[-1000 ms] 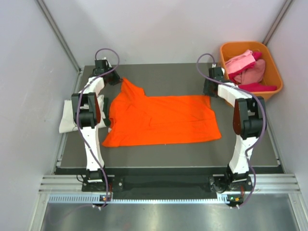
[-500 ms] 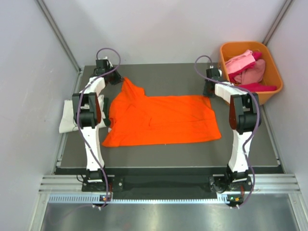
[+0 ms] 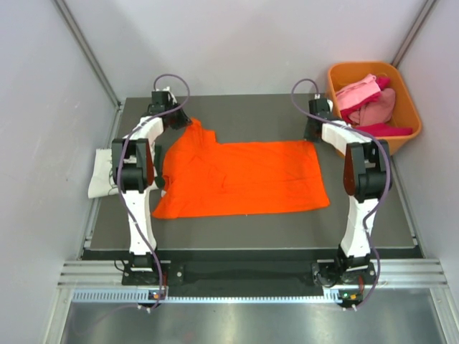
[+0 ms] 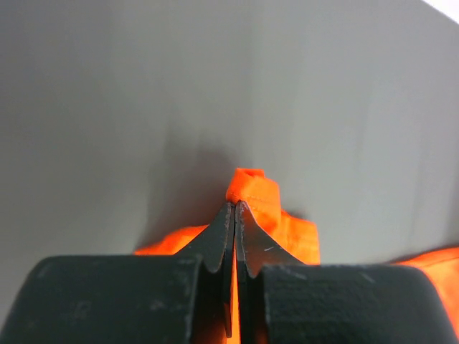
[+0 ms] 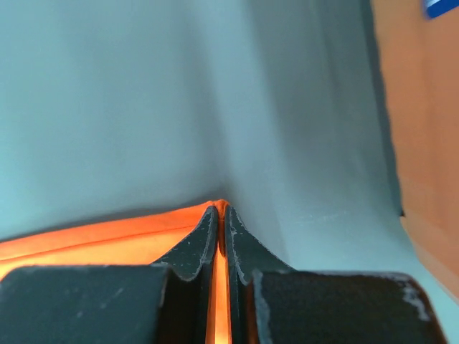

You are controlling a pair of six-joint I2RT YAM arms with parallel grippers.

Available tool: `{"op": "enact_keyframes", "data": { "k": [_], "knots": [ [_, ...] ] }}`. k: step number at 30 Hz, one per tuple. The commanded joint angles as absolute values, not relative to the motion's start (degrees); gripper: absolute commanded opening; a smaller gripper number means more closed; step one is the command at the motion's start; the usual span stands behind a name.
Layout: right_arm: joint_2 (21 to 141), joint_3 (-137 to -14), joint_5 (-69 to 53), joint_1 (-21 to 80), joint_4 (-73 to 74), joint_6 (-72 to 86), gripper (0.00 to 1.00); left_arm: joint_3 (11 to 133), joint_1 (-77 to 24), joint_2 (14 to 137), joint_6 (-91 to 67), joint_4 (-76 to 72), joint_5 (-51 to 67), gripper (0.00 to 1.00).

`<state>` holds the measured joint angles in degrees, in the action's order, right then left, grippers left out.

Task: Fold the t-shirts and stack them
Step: Fold the tshirt

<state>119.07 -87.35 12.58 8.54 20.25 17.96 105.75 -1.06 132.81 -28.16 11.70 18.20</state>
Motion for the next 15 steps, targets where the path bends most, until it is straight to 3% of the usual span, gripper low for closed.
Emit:
{"op": "enact_keyframes", "data": {
  "k": [1,15],
  "knots": [
    [112.6,-86.84,12.22,9.49,19.42,16.88,0.0,103.98,-1.93,125.51,-25.49,8.44,16.88,0.0],
    [104.07,-79.02,7.38,9.67,20.3,16.44,0.0,90.36,-4.57,110.31,-22.33,8.35,12.84,0.0]
  ]
}}
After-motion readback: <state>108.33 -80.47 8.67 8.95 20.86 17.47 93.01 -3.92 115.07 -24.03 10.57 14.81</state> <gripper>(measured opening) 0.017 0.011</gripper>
